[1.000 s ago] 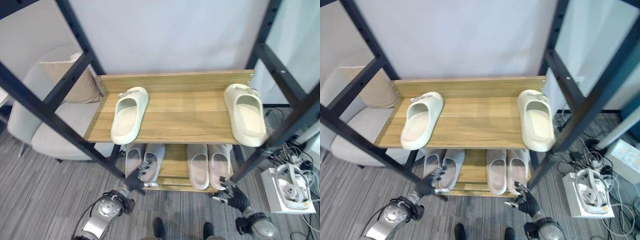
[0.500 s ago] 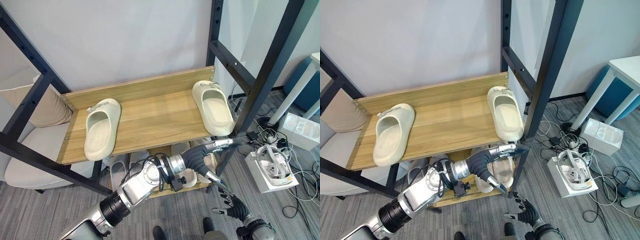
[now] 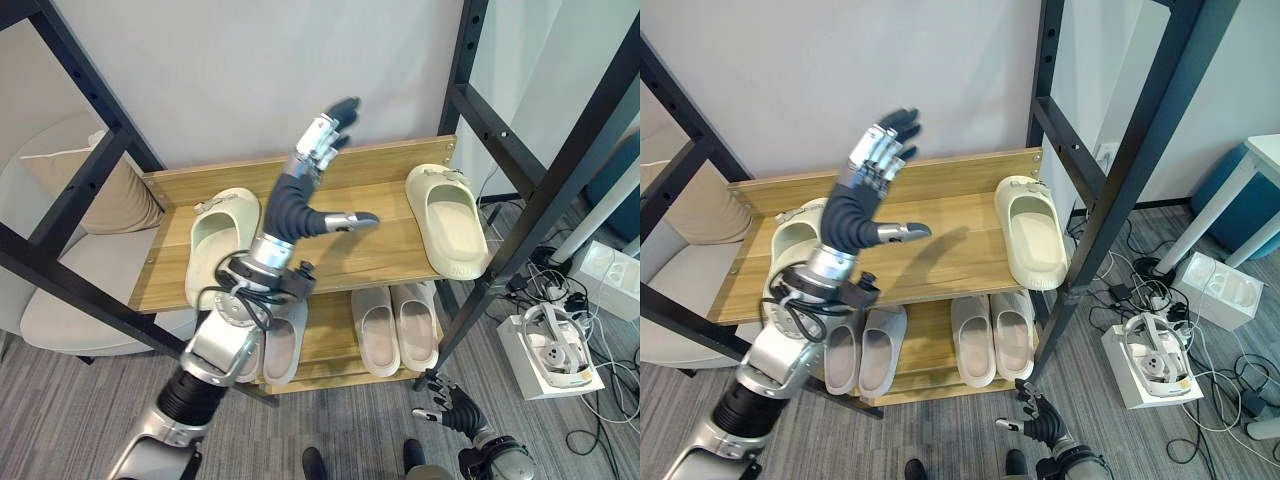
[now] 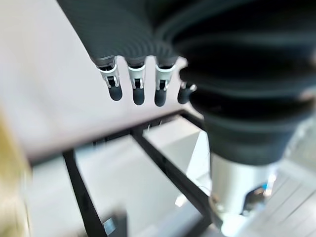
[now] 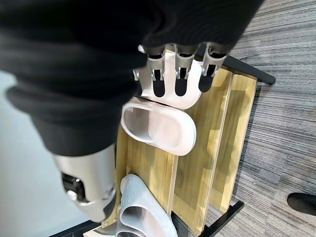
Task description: Arrange the slippers neatly on the shoe rack.
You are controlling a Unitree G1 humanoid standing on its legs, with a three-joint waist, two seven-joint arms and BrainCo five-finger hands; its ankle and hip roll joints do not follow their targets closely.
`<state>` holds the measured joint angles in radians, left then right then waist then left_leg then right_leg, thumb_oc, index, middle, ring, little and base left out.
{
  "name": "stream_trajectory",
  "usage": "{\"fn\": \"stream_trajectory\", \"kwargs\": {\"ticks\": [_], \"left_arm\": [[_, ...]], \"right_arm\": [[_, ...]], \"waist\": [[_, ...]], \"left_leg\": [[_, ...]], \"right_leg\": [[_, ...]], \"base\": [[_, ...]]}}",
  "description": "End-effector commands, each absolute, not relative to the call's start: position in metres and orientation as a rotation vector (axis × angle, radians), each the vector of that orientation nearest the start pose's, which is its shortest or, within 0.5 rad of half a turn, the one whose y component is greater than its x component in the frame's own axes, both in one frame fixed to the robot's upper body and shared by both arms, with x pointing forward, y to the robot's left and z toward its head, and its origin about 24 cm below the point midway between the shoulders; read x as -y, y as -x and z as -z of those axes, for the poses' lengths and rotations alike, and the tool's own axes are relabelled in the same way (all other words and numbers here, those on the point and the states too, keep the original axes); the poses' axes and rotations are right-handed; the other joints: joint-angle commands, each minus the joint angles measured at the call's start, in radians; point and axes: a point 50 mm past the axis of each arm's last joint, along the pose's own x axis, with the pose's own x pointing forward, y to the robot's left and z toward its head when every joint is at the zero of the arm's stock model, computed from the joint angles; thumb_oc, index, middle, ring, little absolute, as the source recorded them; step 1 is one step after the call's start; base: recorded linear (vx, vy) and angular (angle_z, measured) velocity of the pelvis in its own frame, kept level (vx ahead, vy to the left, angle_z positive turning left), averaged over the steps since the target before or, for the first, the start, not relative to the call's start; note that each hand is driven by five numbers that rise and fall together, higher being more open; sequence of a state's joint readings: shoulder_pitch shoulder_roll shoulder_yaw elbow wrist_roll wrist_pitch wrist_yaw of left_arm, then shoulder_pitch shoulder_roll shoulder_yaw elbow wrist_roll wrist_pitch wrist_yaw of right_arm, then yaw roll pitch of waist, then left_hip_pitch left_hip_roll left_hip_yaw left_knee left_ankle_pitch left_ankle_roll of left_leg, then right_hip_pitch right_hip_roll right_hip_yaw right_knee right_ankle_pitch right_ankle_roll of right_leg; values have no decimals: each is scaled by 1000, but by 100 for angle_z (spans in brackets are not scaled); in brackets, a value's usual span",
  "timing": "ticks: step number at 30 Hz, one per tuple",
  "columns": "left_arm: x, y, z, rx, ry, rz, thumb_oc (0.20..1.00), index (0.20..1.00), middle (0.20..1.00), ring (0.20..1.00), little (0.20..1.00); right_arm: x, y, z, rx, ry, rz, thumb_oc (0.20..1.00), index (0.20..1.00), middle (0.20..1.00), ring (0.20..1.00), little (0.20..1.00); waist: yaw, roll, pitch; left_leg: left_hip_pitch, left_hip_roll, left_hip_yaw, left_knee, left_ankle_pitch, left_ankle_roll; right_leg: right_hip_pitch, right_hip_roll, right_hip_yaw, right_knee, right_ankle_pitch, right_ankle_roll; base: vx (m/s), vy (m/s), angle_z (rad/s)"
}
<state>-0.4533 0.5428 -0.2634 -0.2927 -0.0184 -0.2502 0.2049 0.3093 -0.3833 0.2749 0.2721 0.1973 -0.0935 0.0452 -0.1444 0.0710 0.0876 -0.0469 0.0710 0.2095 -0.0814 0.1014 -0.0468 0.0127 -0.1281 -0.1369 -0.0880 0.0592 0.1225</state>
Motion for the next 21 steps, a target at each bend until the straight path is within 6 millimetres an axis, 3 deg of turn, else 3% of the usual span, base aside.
{"fn": "stream_trajectory", "kwargs": {"ticks": [1, 5, 8, 12, 13, 21], "left_arm": [[-126, -265, -257, 1152, -561, 74, 1000, 1000, 1000, 1000, 1000], [-138, -266, -262, 1199, -727, -31, 1000, 1000, 1000, 1000, 1000], [-164, -270, -264, 1208, -1057, -216, 1000, 1000, 1000, 1000, 1000], [-179, -272, -264, 1184, -1226, -293, 1000, 1000, 1000, 1000, 1000], [-196, -276, -258, 1114, -1352, -360, 1000, 1000, 1000, 1000, 1000], [-230, -283, -236, 901, -1471, -447, 1000, 1000, 1000, 1000, 1000]], "right_arm": [[183, -155, 59, -435, 103, -194, 1000, 1000, 1000, 1000, 1000], [182, -156, 59, -433, 99, -205, 1000, 1000, 1000, 1000, 1000], [183, -155, 59, -426, 93, -205, 1000, 1000, 1000, 1000, 1000], [187, -155, 58, -426, 100, -199, 1000, 1000, 1000, 1000, 1000], [189, -154, 58, -427, 97, -194, 1000, 1000, 1000, 1000, 1000], [192, -154, 56, -430, 91, -185, 1000, 1000, 1000, 1000, 1000]], "waist": [[20, -43, 1], [23, -42, -4], [30, -42, -11], [33, -42, -12], [37, -43, -13], [37, -47, -15]], "left_leg": [[86, 25, -47, -6, -114, -54], [89, 28, -47, -6, -116, -56], [91, 32, -44, -6, -118, -59], [90, 33, -45, -6, -120, -61], [91, 33, -45, -6, -121, -62], [97, 37, -45, -6, -124, -64]], "right_leg": [[1, -48, -43, 1, -15, 65], [2, -46, -45, 1, -16, 66], [5, -42, -46, 1, -19, 68], [4, -41, -46, 1, -20, 68], [4, -39, -47, 1, -21, 67], [8, -34, -44, 1, -26, 62]], "base": [[22, -13, 8], [26, -18, 1], [43, -26, 0], [9, -5, 0], [0, 0, 0], [0, 0, 0]]}}
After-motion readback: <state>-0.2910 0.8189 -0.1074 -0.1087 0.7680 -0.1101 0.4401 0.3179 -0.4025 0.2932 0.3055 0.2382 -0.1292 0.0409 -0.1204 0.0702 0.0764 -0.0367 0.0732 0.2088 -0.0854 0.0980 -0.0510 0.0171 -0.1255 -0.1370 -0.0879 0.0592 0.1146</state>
